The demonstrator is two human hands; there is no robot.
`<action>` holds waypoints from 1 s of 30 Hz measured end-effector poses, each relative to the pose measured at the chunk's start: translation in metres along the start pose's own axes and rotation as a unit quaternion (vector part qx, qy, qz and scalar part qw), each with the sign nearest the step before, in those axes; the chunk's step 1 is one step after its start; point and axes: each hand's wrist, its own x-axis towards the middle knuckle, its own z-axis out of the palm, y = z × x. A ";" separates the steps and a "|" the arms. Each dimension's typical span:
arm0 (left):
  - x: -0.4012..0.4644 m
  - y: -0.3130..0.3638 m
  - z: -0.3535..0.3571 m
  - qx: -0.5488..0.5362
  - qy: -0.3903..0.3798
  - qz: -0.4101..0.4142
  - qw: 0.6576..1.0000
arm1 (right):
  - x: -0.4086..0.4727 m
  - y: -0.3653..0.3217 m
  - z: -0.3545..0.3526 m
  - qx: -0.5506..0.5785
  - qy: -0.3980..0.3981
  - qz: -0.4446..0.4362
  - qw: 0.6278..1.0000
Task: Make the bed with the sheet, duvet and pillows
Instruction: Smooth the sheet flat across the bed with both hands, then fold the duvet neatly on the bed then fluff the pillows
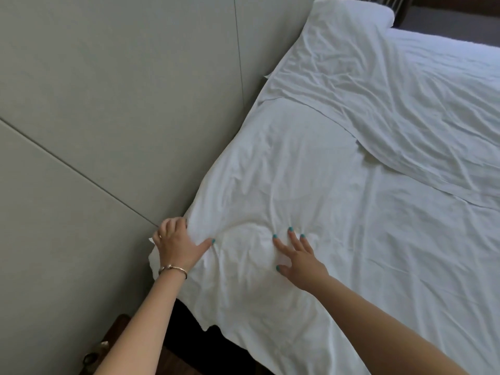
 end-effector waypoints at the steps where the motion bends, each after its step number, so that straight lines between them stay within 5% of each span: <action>1: -0.005 0.002 -0.006 -0.023 -0.010 0.008 1.000 | -0.005 0.002 0.002 0.003 -0.004 -0.004 1.000; 6: -0.031 0.012 -0.033 -0.140 -0.205 -0.060 0.967 | -0.029 0.014 0.010 0.023 -0.024 -0.018 0.999; 10: -0.039 0.024 -0.050 -0.086 -0.325 0.024 0.942 | -0.042 0.017 0.014 0.060 -0.008 -0.026 0.998; 19: -0.098 0.086 -0.086 -0.309 -0.304 0.152 0.888 | -0.096 0.040 0.032 0.271 0.025 -0.091 0.958; 24: -0.131 0.191 -0.083 -0.513 -0.219 0.025 0.830 | -0.154 0.053 0.042 0.441 0.107 -0.220 0.864; 28: -0.162 0.270 -0.065 -0.625 -0.307 -0.021 0.717 | -0.192 0.090 0.032 0.509 0.241 -0.114 0.819; 30: -0.162 0.290 -0.057 -0.556 -0.321 0.056 0.765 | -0.200 0.120 0.014 0.473 0.308 -0.064 0.823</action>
